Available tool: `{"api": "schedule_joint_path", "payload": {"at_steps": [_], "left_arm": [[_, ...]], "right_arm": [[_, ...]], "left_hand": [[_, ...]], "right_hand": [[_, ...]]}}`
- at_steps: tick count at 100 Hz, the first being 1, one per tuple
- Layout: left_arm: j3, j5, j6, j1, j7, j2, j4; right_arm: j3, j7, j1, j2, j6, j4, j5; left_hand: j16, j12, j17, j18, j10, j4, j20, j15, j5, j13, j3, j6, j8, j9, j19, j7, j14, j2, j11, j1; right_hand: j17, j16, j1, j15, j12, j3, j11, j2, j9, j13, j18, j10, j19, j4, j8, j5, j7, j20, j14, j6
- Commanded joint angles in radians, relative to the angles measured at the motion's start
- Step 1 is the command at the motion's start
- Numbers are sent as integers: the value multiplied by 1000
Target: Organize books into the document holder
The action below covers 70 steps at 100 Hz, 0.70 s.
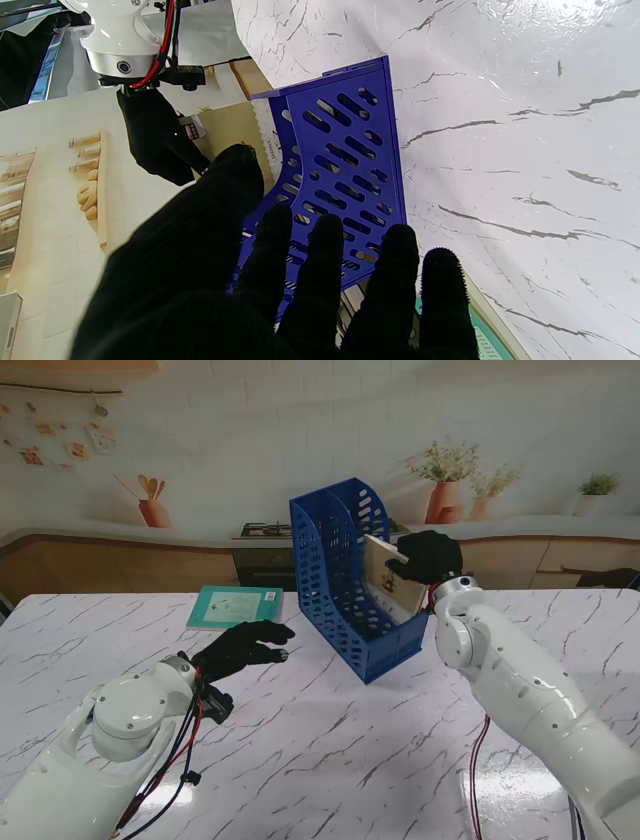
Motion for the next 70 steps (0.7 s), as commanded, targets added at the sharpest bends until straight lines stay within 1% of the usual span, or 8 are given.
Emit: {"api": "schedule_joint_path", "payload": {"at_steps": [1,23,36,48,56,62,67,70], "left_arm": [[2,-7,-26,4,-11,-2,3],[1,-9,-24,6,-12,-2,4],[-1,-10,-21,6,-14,-2,3],[-2,-11,-17,6,-15,-2,4],[-2,-11,-16,4,-14,-3,8],[-1,-10,-18,3,-13,-3,12],[0,-7,-26,1,-13,-2,18],[1,-2,-34,1,-12,-2,22]], "right_arm": [[-9,22,-19,-6,9,-7,-4],[-6,36,-22,-3,15,-18,-8],[-3,40,-24,-2,15,-21,-9],[7,44,-34,1,16,-36,-14],[23,56,-48,5,18,-60,-19],[43,84,-68,9,21,-95,-19],[61,97,-85,12,22,-121,-19],[70,100,-95,12,24,-134,-17]], "left_hand": [[-3,-10,-14,-27,-22,20,19,-24,-5,-26,-9,-15,3,-30,-37,-7,-20,8,-12,-5],[-3,-10,-15,-27,-22,20,19,-24,-4,-26,-11,-15,4,-30,-37,-6,-19,10,-12,-6],[-3,-10,-14,-28,-21,20,20,-24,-5,-25,-12,-15,3,-30,-36,-7,-20,13,-13,-4],[-3,-10,-16,-29,-21,20,20,-25,-7,-28,-13,-17,3,-30,-37,-8,-21,12,-13,-5],[-4,-10,-17,-26,-25,20,20,-27,-5,-29,-15,-36,4,-28,-39,-5,-21,12,-13,-6],[-5,-10,-19,-26,-39,19,19,-28,-5,-31,-17,-44,5,-24,-41,-3,-23,12,-13,-8],[-6,-9,-20,-25,-47,19,18,-29,-3,-28,-19,-53,6,-21,-43,0,-24,10,-11,-11],[-6,-9,-20,-25,-51,18,18,-29,-1,-27,-20,-57,7,-18,-43,2,-25,7,-11,-11]], "right_hand": [[23,-16,36,-31,-107,2,-164,-10,-35,-7,-397,12,240,-45,-81,-21,-51,-12,-108,-39],[16,-51,38,-89,-161,-18,-224,-17,-67,-8,-385,19,205,-51,-127,-47,-90,-37,-98,-34],[-53,-112,36,-227,-191,-28,-255,-17,-90,-33,-260,21,97,-50,-150,-68,-111,-90,-41,-40],[-204,-153,22,-394,-221,-45,-313,-3,-147,-115,-132,25,-33,-44,-175,-113,-168,-84,15,-29],[-293,-171,14,-485,-241,-62,-354,18,-185,-163,-78,33,-112,-36,-190,-135,-225,-72,42,-16],[-433,-195,-4,-624,-279,-97,-423,63,-243,-239,-21,46,-232,-8,-195,-155,-340,-40,79,8],[-481,-205,-15,-675,-294,-113,-450,88,-268,-269,-3,53,-272,11,-199,-162,-391,-27,88,20],[-545,-216,-30,-744,-313,-132,-485,120,-305,-313,14,64,-336,50,-175,-172,-474,-8,103,38]]}}
